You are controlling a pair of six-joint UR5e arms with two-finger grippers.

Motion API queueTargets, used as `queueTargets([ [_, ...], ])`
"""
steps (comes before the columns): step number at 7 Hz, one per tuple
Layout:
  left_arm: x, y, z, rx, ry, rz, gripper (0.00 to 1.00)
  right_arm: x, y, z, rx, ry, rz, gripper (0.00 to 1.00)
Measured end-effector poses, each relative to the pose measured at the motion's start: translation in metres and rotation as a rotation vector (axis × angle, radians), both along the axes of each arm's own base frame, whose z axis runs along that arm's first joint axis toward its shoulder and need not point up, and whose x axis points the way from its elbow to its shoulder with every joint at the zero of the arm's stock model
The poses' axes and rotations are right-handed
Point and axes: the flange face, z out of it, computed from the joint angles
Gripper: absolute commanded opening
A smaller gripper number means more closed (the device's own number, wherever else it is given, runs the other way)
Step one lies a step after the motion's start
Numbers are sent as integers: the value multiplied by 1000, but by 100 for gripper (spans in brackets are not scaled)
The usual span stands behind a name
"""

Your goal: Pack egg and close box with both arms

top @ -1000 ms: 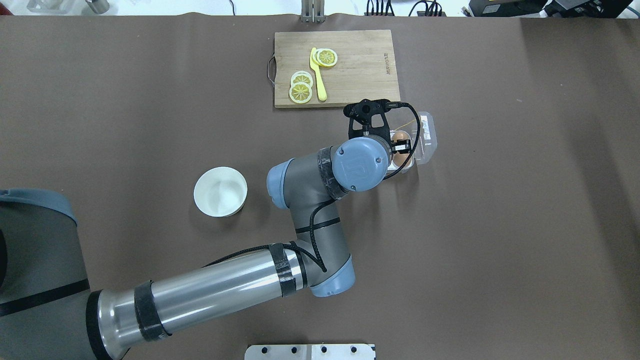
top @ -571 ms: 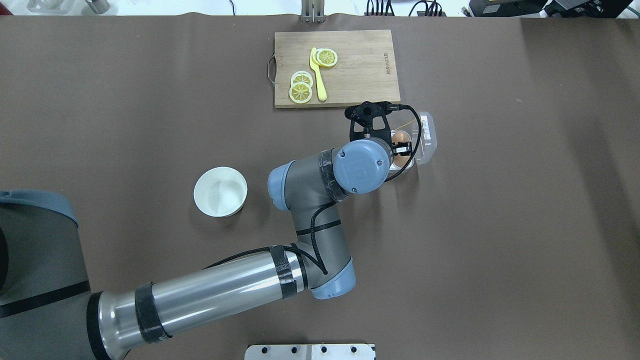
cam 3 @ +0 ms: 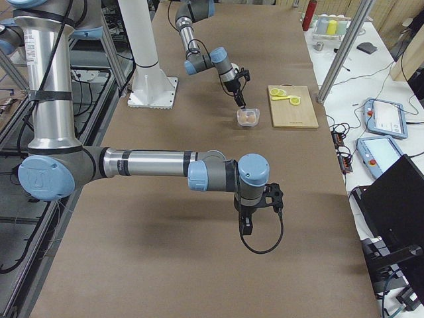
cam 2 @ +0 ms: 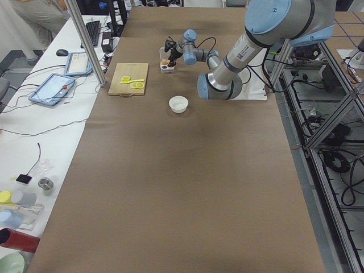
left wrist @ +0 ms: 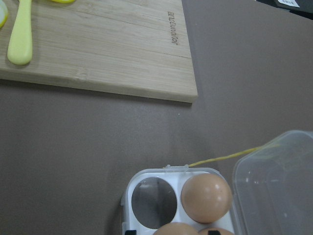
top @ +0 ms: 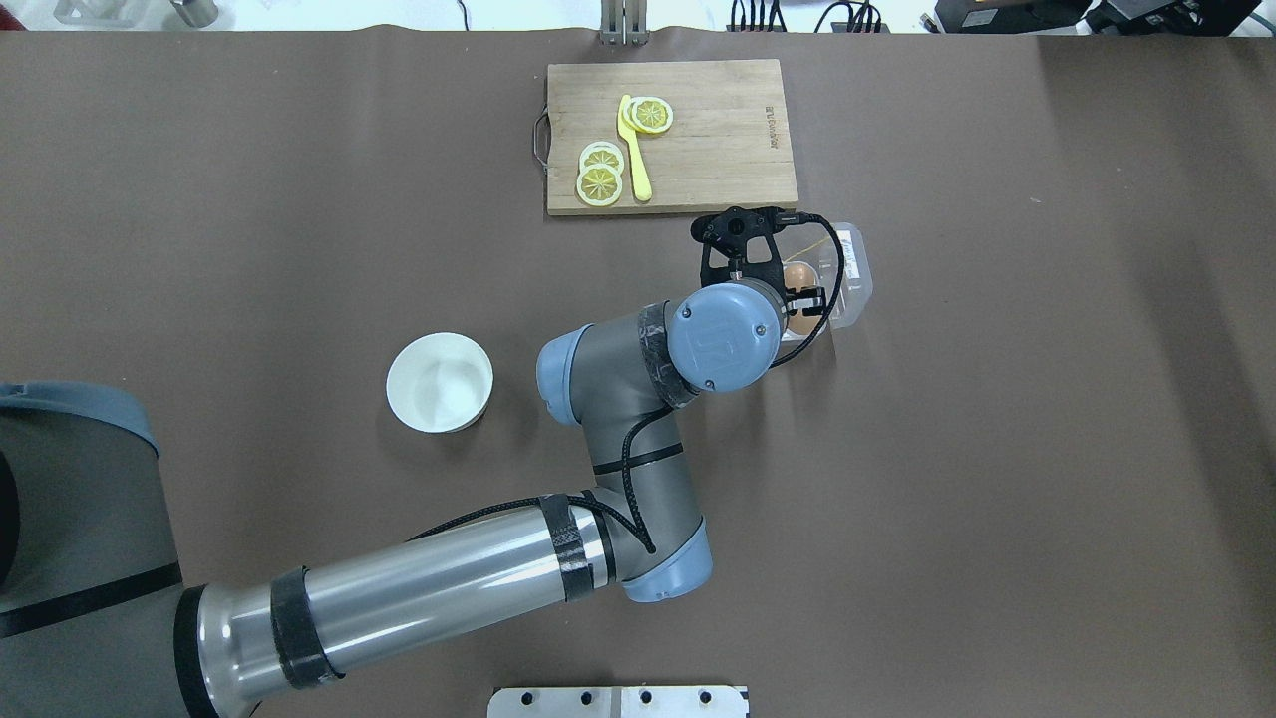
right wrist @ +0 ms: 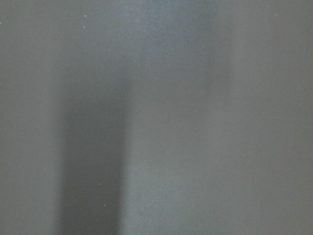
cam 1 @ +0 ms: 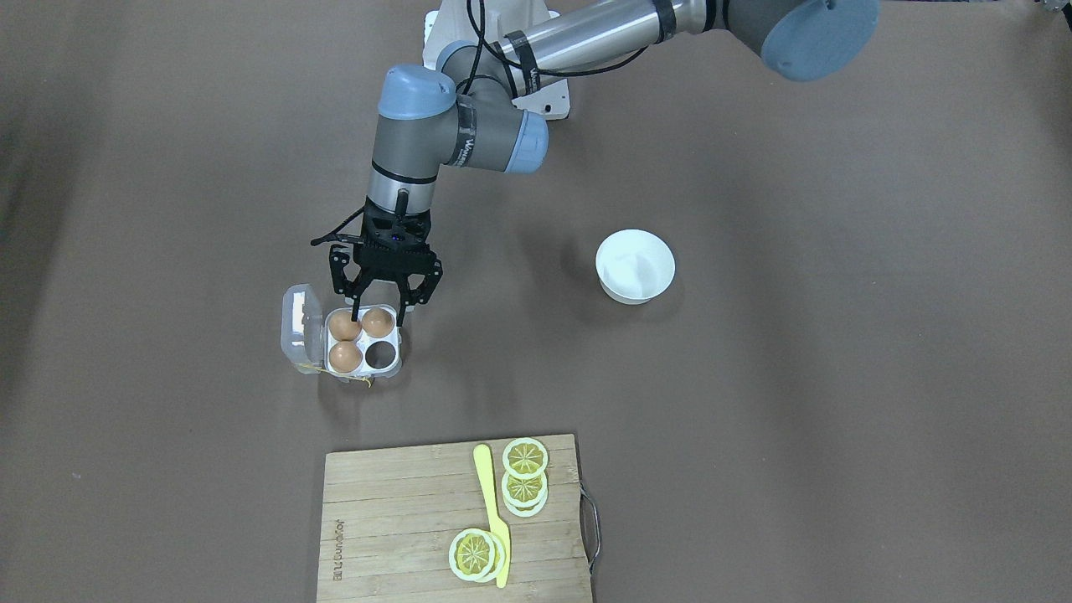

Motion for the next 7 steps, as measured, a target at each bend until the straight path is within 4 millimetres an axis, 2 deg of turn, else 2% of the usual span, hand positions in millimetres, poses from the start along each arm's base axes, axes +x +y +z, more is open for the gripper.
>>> queueTargets([
  [2, -3, 1, -5, 10, 6, 4, 77, 0, 2, 2, -4, -1, 0, 100],
  [4, -21, -6, -17, 43, 15, 13, 91, 0, 5, 4, -9, -1, 0, 100],
  [6, -54, -25, -22, 25, -1, 54, 97, 0, 6, 5, -11, -1, 0, 100],
  [7, -77, -34, -15, 15, -14, 83, 97, 0, 6, 5, -11, -1, 0, 100],
])
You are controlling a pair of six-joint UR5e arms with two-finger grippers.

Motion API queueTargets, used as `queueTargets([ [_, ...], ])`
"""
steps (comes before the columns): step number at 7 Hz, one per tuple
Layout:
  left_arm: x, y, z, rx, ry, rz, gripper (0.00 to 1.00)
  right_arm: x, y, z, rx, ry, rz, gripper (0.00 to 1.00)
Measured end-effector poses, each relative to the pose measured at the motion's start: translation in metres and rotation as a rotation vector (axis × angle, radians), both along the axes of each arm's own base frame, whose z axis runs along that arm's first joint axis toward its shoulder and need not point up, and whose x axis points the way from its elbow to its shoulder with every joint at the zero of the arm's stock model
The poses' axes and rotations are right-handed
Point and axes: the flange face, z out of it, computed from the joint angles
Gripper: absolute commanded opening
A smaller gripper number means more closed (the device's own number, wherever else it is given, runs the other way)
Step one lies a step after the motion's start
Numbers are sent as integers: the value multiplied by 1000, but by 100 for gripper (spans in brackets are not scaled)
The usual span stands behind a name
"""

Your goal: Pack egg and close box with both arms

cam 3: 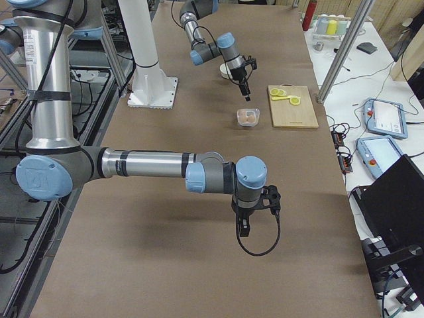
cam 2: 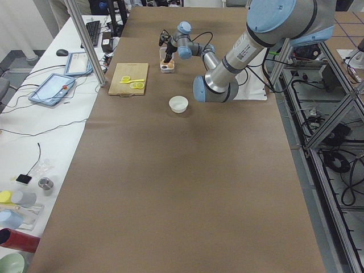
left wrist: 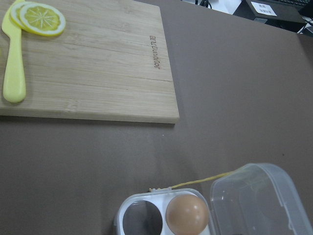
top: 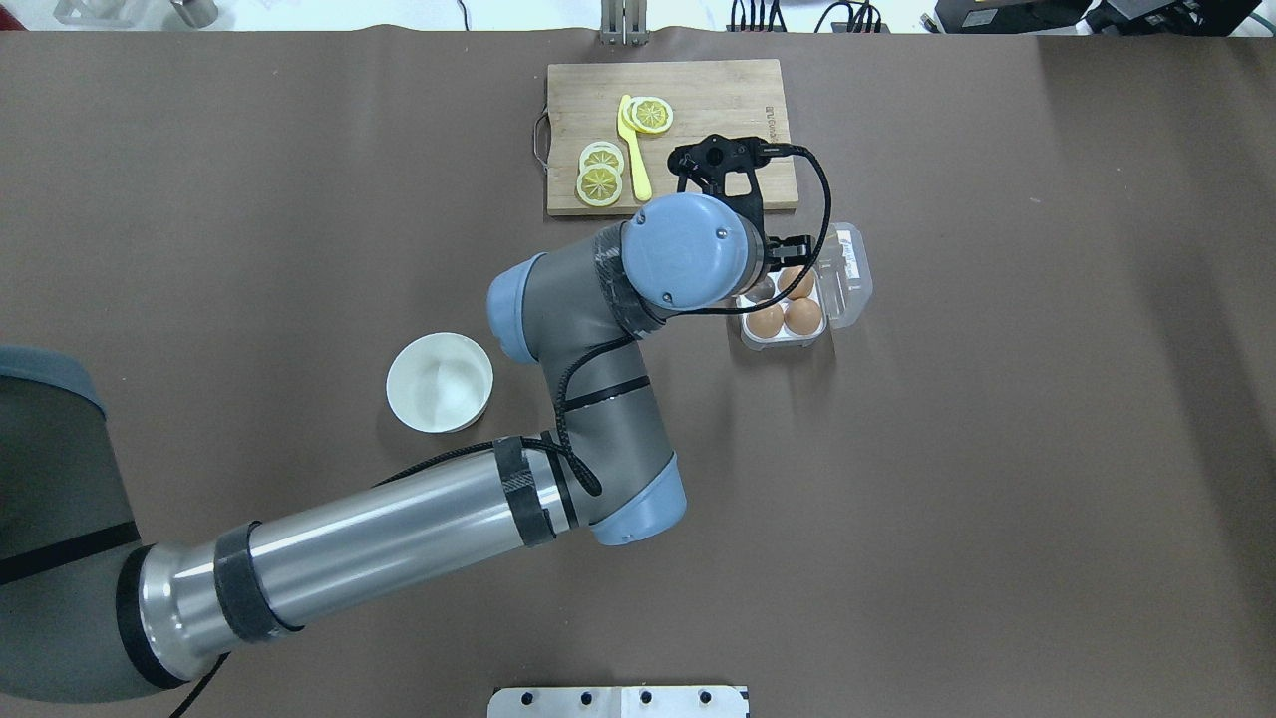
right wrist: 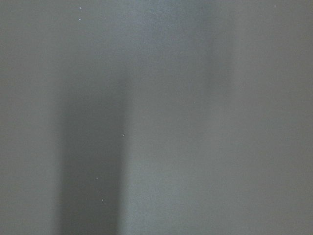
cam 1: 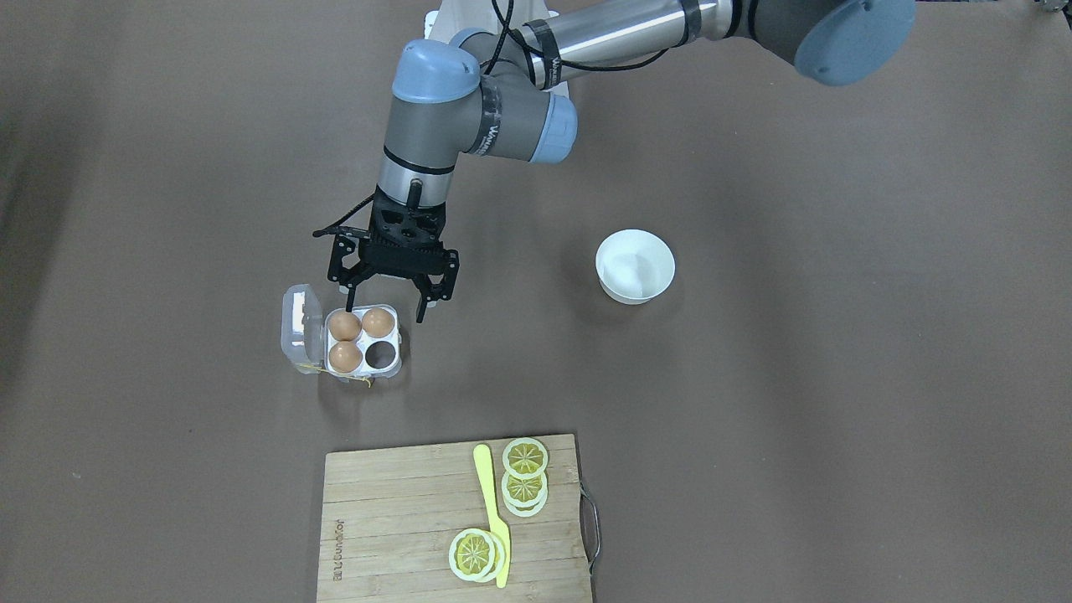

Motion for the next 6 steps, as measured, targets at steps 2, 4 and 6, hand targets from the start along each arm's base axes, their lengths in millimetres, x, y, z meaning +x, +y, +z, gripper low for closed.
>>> queueTargets([
  [2, -53, -16, 37, -1, -9, 66, 97, 0, 0, -1, 1, 0, 0, 100],
  [4, -108, -28, 75, -10, -5, 114, 97, 0, -1, -1, 3, 0, 0, 100],
  [6, -159, -26, 116, 2, -36, 128, 97, 0, -1, -2, 3, -2, 0, 100],
])
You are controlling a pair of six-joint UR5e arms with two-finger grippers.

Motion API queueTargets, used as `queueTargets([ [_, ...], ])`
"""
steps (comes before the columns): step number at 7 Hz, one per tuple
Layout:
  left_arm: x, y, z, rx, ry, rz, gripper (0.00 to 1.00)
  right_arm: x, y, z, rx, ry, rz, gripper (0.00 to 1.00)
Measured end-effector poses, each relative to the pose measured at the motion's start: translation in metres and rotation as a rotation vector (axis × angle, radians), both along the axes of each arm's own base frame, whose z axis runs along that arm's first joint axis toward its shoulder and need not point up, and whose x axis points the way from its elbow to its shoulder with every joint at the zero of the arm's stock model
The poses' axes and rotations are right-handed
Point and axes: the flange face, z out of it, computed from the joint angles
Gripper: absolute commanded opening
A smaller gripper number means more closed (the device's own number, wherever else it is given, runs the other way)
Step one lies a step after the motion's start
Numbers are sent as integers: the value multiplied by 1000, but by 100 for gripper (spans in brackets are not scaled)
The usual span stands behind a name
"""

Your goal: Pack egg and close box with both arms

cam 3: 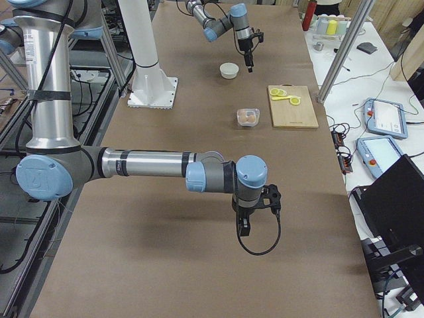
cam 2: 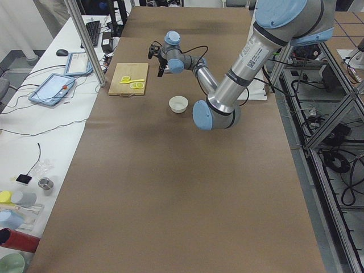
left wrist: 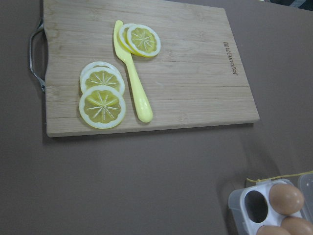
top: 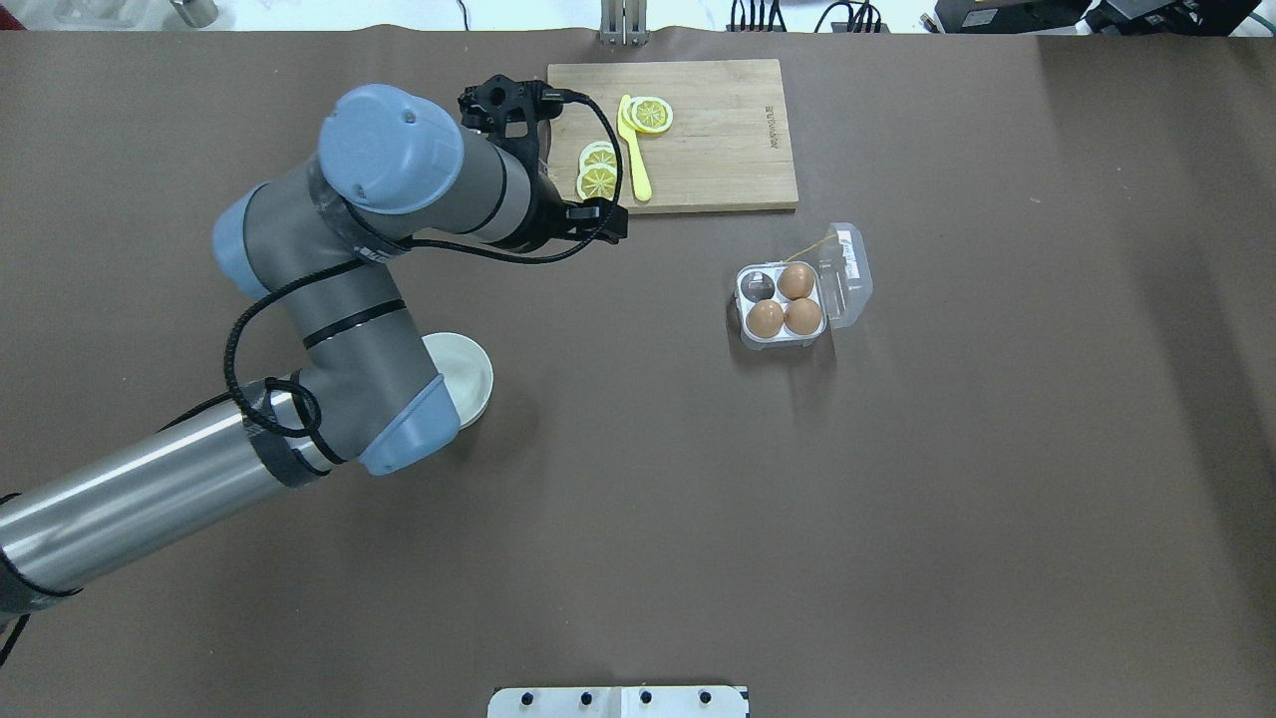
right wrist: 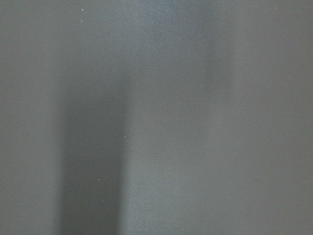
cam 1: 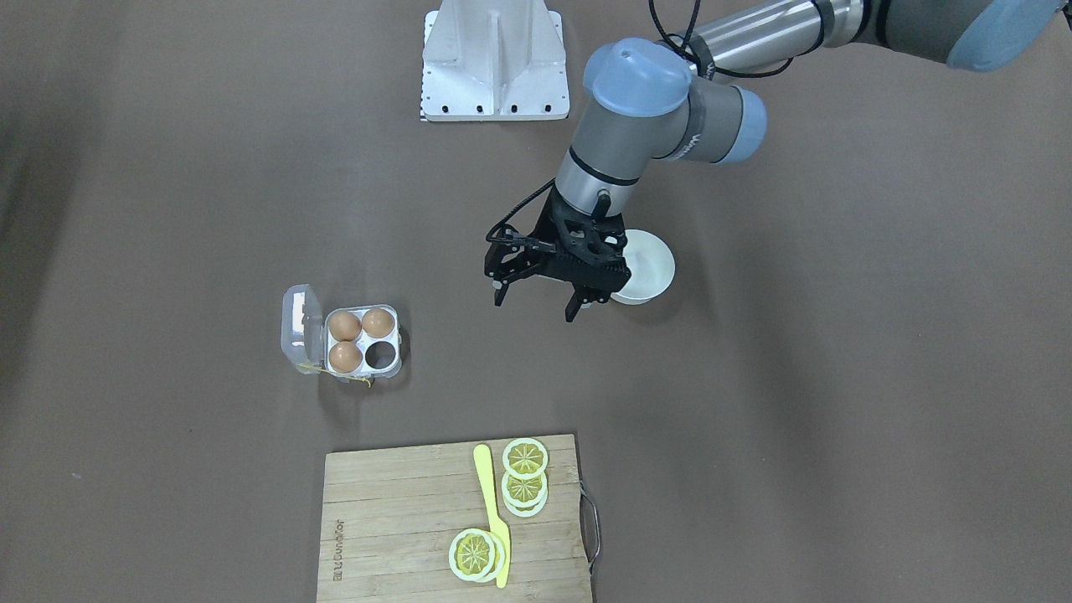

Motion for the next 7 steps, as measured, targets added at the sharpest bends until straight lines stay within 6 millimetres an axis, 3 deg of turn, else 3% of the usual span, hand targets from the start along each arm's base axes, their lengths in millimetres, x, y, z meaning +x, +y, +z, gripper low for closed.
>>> queueTargets([
  [3, -70, -3, 58, -41, -34, -14, 97, 0, 0, 0, 0, -1, 0, 100],
  [7, -170, -40, 139, -4, -162, 25, 97, 0, 0, 0, 0, -6, 0, 100],
])
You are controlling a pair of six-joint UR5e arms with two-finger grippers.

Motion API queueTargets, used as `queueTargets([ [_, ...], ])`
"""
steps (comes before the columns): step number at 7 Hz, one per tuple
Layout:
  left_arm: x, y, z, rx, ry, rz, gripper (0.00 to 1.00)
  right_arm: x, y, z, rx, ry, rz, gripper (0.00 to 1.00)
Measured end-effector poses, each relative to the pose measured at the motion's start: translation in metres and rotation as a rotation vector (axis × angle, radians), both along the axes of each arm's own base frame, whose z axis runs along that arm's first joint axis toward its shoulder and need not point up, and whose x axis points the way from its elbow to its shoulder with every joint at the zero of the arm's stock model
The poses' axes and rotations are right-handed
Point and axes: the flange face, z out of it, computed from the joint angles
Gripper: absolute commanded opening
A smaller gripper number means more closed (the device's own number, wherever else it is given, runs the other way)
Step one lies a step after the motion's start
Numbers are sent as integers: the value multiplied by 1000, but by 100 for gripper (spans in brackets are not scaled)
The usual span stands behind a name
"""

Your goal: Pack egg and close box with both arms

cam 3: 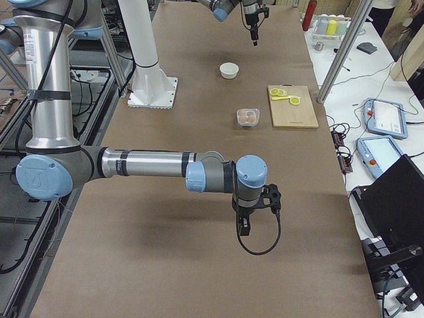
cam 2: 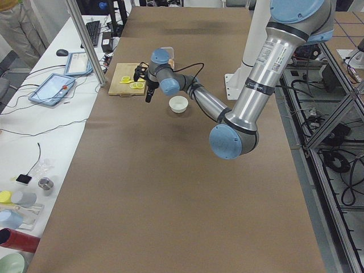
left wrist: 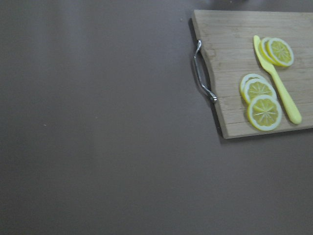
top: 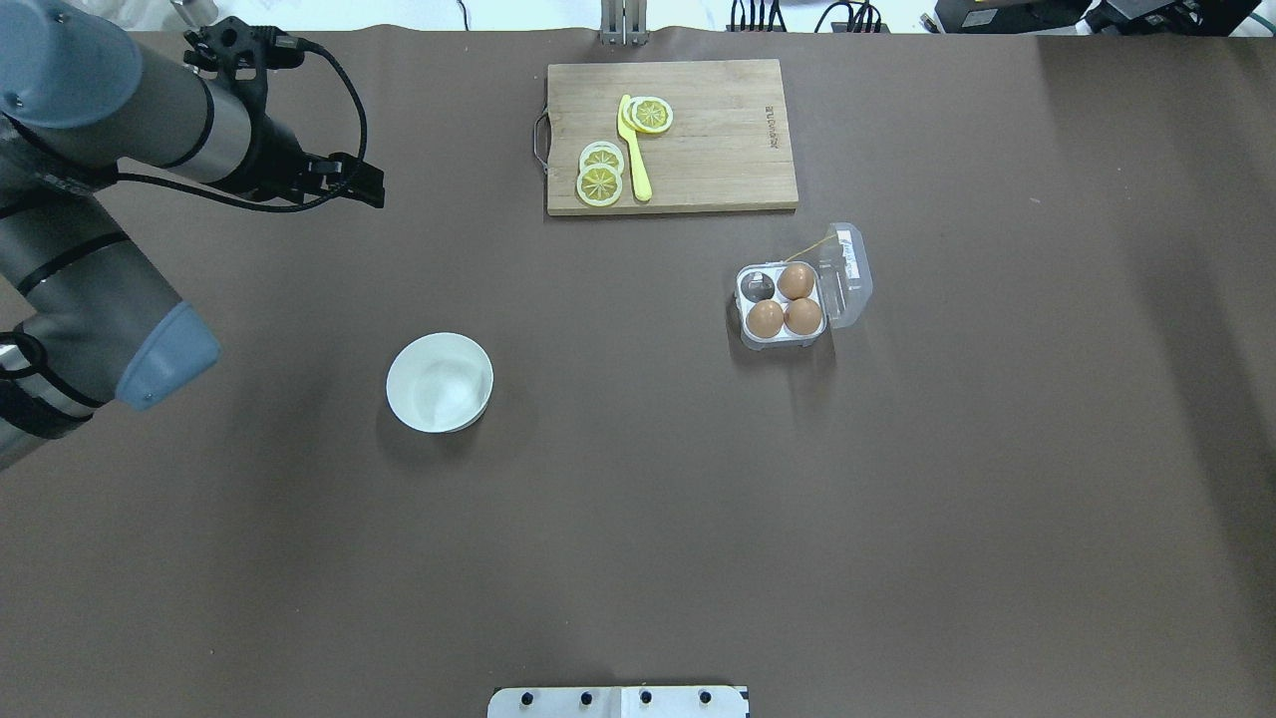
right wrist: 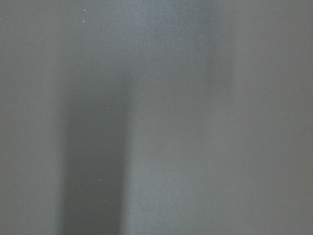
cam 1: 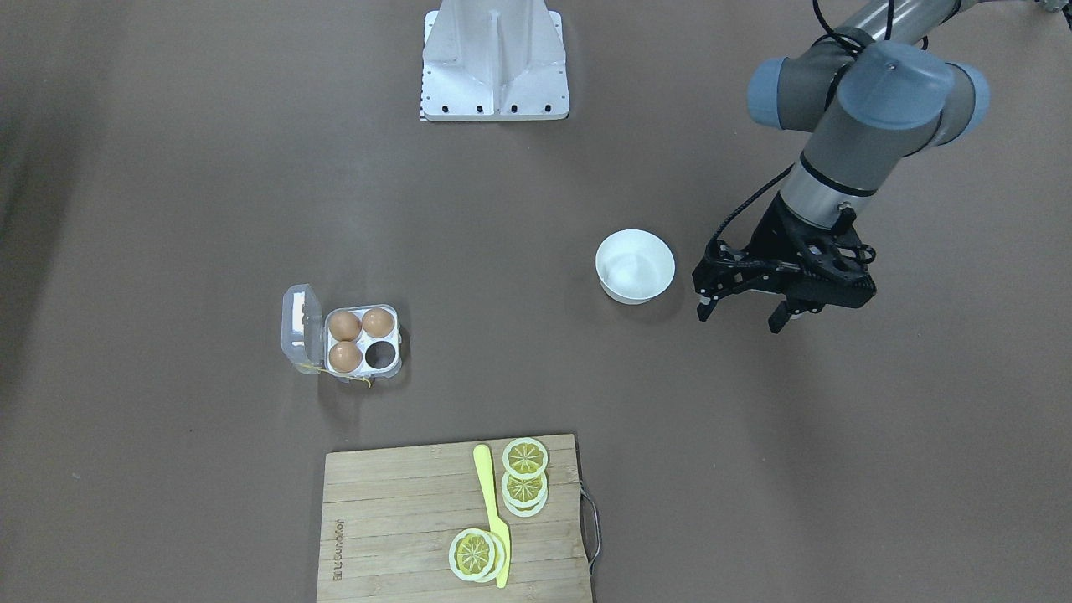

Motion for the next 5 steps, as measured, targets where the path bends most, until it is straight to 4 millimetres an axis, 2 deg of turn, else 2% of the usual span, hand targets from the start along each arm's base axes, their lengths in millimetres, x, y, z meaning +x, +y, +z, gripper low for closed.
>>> queueTargets([
  [3, -53, -11, 42, -15, -41, -9, 97, 0, 0, 0, -1, -2, 0, 100],
  [5, -97, -18, 68, 12, -74, 14, 97, 0, 1, 1, -1, -3, 0, 100],
])
